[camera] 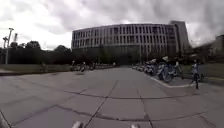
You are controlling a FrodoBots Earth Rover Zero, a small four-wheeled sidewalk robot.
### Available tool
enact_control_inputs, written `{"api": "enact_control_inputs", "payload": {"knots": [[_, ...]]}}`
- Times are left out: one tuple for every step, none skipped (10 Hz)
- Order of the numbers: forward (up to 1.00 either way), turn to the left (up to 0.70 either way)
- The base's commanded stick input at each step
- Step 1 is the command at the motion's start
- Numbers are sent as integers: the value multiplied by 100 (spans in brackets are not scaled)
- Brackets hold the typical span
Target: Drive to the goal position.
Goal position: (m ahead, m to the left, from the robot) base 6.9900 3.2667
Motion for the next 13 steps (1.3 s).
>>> {"api": "enact_control_inputs", "payload": {"knots": [[70,0],[70,0],[70,0],[70,0],[70,0],[70,0],[70,0],[70,0],[70,0],[70,0],[70,0],[70,0],[70,0]]}}
